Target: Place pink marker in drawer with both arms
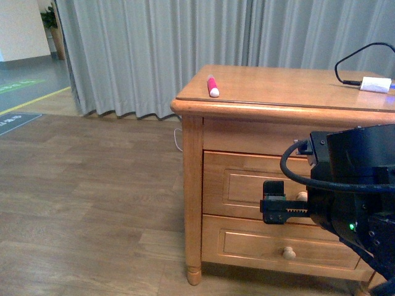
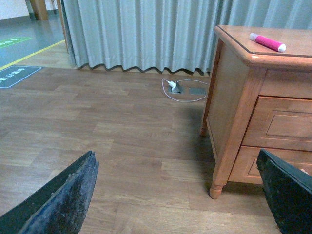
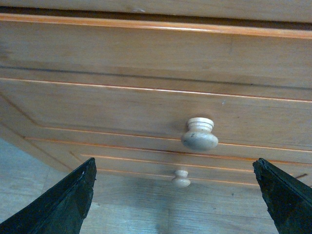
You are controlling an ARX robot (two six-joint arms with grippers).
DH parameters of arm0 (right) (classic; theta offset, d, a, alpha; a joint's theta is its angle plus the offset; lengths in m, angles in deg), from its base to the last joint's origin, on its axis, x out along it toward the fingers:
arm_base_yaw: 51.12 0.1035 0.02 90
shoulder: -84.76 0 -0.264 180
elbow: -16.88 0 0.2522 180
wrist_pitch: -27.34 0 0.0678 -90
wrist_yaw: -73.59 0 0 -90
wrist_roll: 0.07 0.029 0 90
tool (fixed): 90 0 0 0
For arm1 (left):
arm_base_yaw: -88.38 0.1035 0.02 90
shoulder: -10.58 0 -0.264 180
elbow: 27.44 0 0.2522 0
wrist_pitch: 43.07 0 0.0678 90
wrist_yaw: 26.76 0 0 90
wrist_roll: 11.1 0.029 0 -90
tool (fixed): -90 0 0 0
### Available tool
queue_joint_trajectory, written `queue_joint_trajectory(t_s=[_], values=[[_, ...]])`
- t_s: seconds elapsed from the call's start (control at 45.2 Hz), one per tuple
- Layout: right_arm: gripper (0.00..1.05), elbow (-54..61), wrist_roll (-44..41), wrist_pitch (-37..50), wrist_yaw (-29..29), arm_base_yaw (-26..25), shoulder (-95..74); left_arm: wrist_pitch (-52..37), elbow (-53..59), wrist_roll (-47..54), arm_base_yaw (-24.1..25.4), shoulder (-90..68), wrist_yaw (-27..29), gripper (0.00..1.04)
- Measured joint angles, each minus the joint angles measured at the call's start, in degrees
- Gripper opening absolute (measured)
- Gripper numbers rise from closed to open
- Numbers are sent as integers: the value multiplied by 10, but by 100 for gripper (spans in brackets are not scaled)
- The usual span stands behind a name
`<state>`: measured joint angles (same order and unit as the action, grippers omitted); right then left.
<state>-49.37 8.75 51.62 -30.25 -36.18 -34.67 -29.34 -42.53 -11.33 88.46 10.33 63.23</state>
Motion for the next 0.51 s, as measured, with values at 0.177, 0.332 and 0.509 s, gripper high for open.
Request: queue_joint_trajectory(t_s=[0.177, 0.332, 0.509], values=[[96, -39, 7, 5, -9, -13, -43, 0, 0, 0, 0, 0, 0, 99], [96, -67, 10, 6, -11, -21, -69, 0, 0, 0, 0, 0, 0, 99], [96, -89, 12, 3, -12, -21, -86, 0, 0, 0, 0, 0, 0, 99]])
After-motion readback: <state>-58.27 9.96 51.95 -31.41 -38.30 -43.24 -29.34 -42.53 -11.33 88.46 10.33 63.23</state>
